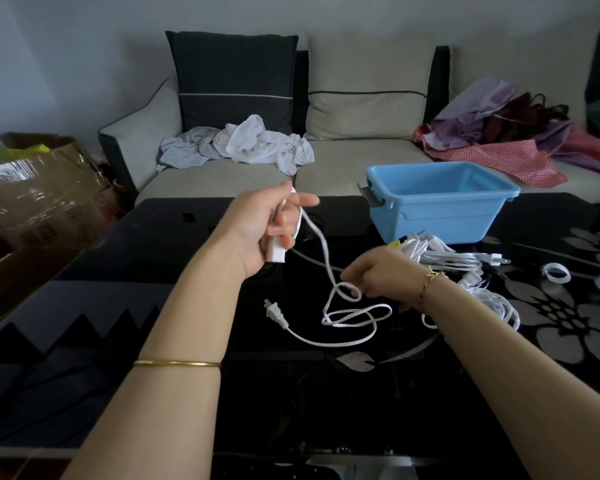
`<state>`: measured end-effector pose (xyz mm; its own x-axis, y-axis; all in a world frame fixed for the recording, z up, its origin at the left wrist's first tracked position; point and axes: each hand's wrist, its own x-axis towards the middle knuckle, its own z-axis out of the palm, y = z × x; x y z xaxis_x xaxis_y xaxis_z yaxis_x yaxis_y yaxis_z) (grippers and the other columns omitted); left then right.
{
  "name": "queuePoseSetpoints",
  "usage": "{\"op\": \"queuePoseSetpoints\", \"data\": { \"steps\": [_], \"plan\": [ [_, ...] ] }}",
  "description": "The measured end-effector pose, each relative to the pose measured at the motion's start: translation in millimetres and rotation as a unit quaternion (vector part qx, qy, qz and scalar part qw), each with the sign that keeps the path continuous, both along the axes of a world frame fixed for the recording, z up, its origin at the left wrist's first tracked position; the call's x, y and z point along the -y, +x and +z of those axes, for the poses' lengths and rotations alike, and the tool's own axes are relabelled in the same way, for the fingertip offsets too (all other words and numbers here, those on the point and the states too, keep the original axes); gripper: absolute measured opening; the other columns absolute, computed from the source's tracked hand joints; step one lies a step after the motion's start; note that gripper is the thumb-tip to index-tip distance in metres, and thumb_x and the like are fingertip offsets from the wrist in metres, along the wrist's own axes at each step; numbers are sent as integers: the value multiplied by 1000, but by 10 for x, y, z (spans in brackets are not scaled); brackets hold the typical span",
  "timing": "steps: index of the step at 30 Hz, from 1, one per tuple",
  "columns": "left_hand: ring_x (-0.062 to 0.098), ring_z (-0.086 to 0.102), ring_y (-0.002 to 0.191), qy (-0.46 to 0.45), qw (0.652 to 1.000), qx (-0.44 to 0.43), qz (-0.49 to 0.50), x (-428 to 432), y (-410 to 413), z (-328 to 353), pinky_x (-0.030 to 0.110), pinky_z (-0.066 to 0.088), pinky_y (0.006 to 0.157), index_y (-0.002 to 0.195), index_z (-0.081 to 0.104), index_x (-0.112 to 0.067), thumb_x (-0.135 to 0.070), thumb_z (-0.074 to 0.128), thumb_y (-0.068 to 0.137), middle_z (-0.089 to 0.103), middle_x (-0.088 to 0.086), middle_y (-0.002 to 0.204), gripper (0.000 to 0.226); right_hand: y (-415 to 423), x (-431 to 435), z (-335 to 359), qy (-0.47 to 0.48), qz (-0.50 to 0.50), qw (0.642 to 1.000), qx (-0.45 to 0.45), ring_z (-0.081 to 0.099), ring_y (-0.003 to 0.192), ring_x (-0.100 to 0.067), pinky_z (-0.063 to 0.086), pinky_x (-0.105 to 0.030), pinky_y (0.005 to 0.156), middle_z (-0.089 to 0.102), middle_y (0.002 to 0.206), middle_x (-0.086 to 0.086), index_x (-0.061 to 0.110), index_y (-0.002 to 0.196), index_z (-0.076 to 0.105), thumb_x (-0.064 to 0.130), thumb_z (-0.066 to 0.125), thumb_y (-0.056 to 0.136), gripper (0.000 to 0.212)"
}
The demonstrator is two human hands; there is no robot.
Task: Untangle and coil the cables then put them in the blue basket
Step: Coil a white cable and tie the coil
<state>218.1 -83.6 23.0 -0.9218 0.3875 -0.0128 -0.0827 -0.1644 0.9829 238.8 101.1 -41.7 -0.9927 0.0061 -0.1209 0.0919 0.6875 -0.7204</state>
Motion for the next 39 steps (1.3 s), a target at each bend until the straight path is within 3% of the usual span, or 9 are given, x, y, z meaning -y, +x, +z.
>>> {"op": "queuePoseSetpoints", "data": {
  "steps": [5,10,14,19,23,27,30,34,39],
  "plan": [
    [3,23,35,-63,996,-9,-54,-54,65,-8,15,27,39,94,63,0,-22,35,102,32,-8,41,37,36,153,244,-369,-31,929,-22,67,88,-21,51,-32,83,71,94,-12,10,100,64,13,46,94,19],
    [4,25,32,50,991,46,-111,-33,53,5,12,25,38,98,62,-1,-26,33,101,30,-11,38,38,89,278,174,-334,-11,940,-63,56,54,-18,56,-36,67,53,55,-3,7,86,61,19,42,100,27],
    [4,32,33,250,956,95,-120,-29,27,7,12,35,43,107,58,2,-26,35,93,39,-10,42,39,139,354,165,-324,54,945,1,38,38,-10,53,-28,48,39,55,-2,4,93,58,20,40,101,26],
    [6,42,43,325,943,63,22,64,-110,-62,33,56,74,111,53,3,-20,29,102,57,-3,59,34,226,402,151,-299,153,934,120,45,39,-11,57,-33,54,45,56,-3,3,100,55,15,44,99,16],
    [8,52,50,252,953,2,166,86,-215,-152,41,52,84,99,48,-8,-19,37,103,66,0,61,16,273,404,203,-255,136,949,124,30,34,-4,28,-15,33,47,65,-7,4,111,51,11,48,96,17],
    [10,55,56,119,949,-84,279,140,-303,-276,34,49,70,89,52,-17,-23,37,104,68,-3,64,22,275,380,270,-187,124,972,71,25,34,-5,19,-14,32,49,56,-7,-7,115,51,8,45,96,25],
    [5,54,58,2,943,-160,290,106,-278,-370,22,45,65,125,51,-16,-18,37,103,67,-2,72,27,327,388,409,-125,149,981,21,29,33,-7,23,-15,33,46,50,-2,-1,92,64,18,54,93,21],
    [7,55,62,-142,940,-242,195,64,-216,-401,14,44,63,143,36,-11,-12,38,101,65,-1,72,42,350,326,572,-189,104,973,-85,29,36,-9,29,-18,36,37,41,3,7,70,64,18,60,89,23],
    [14,54,50,-257,942,-215,-21,-92,-9,-305,23,46,59,97,56,-9,-26,36,103,62,0,55,28,242,179,580,-304,11,940,-151,28,38,-6,28,-18,38,33,43,5,8,73,65,12,55,91,21]
  ]
}}
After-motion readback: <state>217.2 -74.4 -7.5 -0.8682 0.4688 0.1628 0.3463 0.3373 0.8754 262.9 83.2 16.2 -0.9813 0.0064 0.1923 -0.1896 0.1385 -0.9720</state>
